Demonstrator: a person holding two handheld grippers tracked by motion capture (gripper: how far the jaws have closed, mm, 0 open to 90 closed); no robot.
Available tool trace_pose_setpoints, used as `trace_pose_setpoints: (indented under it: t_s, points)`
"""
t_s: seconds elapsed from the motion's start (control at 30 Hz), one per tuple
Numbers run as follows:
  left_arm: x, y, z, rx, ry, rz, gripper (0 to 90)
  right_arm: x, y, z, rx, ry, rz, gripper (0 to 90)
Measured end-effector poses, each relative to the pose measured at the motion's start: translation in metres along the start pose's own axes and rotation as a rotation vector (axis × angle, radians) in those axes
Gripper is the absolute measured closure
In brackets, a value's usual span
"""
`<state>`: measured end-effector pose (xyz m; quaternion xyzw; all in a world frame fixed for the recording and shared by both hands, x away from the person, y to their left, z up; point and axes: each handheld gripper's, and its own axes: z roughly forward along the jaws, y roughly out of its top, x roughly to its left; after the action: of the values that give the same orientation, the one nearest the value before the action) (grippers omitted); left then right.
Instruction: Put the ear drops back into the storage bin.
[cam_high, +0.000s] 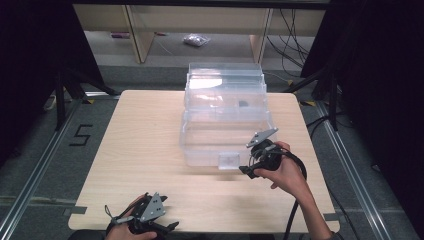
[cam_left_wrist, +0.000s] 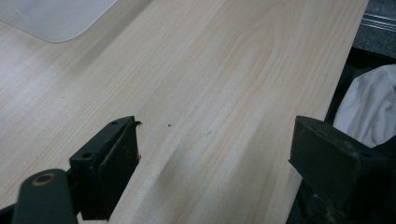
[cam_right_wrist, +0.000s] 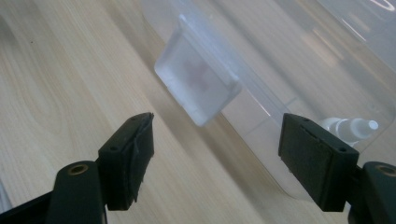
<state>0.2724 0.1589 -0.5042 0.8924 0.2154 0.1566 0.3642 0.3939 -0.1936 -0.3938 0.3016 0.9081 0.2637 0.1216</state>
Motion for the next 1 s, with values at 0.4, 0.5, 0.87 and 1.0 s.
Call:
trace_pose_setpoints:
  t_s: [0.4,0.5,0.87,1.0]
  points:
    - [0.000,0.000,0.000,-0.001,-0.002,0.000,15.0,0.010,-0.003,0.003,-0.023,0.009,-0.011,25.4]
    - [0.000,0.000,0.000,-0.001,-0.001,0.000,15.0,0.012,-0.004,0.004,-0.022,-0.006,-0.002,25.4]
    - [0.000,0.000,0.000,0.000,-0.001,0.000,15.0,0.022,-0.007,0.013,-0.019,-0.004,-0.024,24.1]
    - [0.000,0.000,0.000,-0.004,-0.003,-0.004,15.0,0.028,-0.009,0.015,-0.032,0.002,-0.021,24.0]
